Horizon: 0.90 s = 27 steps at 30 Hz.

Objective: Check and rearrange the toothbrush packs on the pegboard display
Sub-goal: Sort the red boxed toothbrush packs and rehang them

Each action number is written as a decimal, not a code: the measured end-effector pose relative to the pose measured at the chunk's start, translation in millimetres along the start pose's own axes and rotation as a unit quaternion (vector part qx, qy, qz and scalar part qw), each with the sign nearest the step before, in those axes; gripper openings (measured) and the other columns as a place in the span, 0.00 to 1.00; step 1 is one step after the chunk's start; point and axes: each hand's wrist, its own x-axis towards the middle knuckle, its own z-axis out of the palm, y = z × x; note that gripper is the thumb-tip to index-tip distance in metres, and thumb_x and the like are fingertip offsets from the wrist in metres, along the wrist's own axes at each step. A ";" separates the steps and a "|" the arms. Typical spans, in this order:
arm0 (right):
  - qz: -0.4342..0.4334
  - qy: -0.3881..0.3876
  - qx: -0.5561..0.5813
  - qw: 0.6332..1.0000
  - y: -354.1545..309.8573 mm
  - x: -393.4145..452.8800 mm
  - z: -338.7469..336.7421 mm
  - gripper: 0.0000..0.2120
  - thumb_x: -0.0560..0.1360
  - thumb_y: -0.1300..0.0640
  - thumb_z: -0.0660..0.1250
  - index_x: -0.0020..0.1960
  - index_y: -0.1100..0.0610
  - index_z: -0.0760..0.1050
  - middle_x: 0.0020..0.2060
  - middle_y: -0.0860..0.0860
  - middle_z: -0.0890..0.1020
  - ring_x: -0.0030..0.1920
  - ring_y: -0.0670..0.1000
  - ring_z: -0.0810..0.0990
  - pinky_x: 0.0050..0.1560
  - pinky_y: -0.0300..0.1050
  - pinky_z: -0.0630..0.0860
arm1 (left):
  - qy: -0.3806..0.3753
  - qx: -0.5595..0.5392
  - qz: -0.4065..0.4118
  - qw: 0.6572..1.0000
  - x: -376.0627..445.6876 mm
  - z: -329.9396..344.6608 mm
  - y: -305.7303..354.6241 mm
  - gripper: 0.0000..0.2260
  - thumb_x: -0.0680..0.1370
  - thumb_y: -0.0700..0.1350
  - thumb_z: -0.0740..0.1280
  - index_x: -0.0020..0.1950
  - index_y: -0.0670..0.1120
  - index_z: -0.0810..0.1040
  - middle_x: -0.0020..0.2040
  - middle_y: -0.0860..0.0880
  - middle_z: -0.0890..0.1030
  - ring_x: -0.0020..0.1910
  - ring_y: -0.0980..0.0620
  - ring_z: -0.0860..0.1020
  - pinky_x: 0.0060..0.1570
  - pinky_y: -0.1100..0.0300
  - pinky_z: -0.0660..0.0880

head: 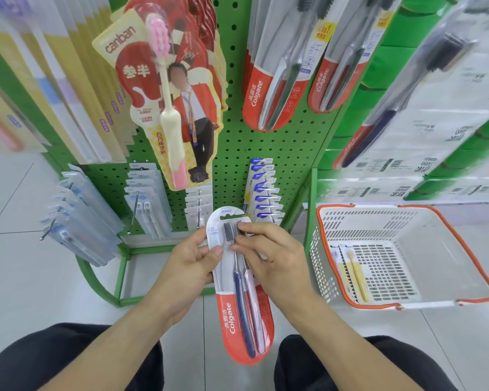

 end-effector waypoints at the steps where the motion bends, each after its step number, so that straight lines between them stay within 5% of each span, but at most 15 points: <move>1: -0.003 -0.008 0.008 1.000 -0.1 1.1 -0.9 0.05 0.75 0.60 0.73 0.47 0.61 0.86 0.51 0.54 0.85 0.50 0.51 0.84 0.51 0.48 0.82 | 0.003 -0.003 0.003 1.000 -0.2 -0.3 0.3 0.15 0.83 0.33 0.60 0.65 0.48 0.77 0.48 0.42 0.86 0.43 0.48 0.85 0.40 0.58 0.81; 5: 0.049 -0.038 0.049 0.997 -3.7 2.9 -0.9 0.06 0.73 0.68 0.75 0.49 0.62 0.85 0.49 0.54 0.82 0.50 0.46 0.82 0.54 0.39 0.79 | 0.027 -0.006 0.009 1.000 0.2 -1.3 -0.2 0.15 0.83 0.32 0.59 0.64 0.46 0.77 0.46 0.45 0.87 0.41 0.51 0.85 0.38 0.61 0.80; 10: 0.243 -0.068 0.072 0.965 -8.6 5.3 -2.7 0.14 0.69 0.61 0.80 0.52 0.53 0.81 0.42 0.46 0.81 0.38 0.46 0.80 0.40 0.33 0.76 | 0.038 -0.002 0.012 0.999 0.1 -2.1 0.7 0.15 0.83 0.32 0.59 0.65 0.46 0.76 0.49 0.44 0.87 0.44 0.50 0.86 0.39 0.62 0.80; 14: 0.335 -0.092 0.097 0.933 -10.4 4.2 -1.7 0.19 0.70 0.56 0.78 0.57 0.49 0.74 0.48 0.45 0.81 0.45 0.46 0.80 0.43 0.39 0.77 | 0.027 0.007 0.024 0.999 -0.6 -1.9 1.4 0.15 0.83 0.32 0.59 0.64 0.47 0.76 0.51 0.44 0.87 0.47 0.49 0.86 0.42 0.61 0.81; 19: 0.374 -0.158 0.189 0.894 -9.3 5.5 -3.6 0.06 0.78 0.56 0.72 0.53 0.58 0.81 0.43 0.52 0.86 0.43 0.58 0.85 0.46 0.58 0.81 | 0.038 0.001 0.038 0.999 -0.3 -0.7 -0.1 0.16 0.80 0.31 0.64 0.64 0.44 0.77 0.53 0.44 0.86 0.50 0.48 0.85 0.49 0.57 0.82; 22: 0.391 -0.157 0.219 0.880 -9.4 8.5 -7.9 0.05 0.78 0.57 0.72 0.51 0.58 0.81 0.44 0.54 0.86 0.42 0.57 0.84 0.47 0.56 0.81 | 0.052 0.051 0.059 0.996 0.7 -0.4 -0.8 0.17 0.77 0.32 0.69 0.64 0.45 0.77 0.56 0.46 0.86 0.55 0.47 0.84 0.55 0.53 0.81; 27: 0.421 -0.188 0.295 0.837 -10.4 10.0 -11.2 0.05 0.78 0.61 0.72 0.53 0.60 0.80 0.49 0.60 0.86 0.48 0.57 0.85 0.52 0.53 0.82 | 0.099 0.063 0.064 0.991 0.2 -0.6 -1.8 0.12 0.76 0.35 0.71 0.58 0.43 0.80 0.50 0.48 0.87 0.49 0.49 0.86 0.46 0.61 0.82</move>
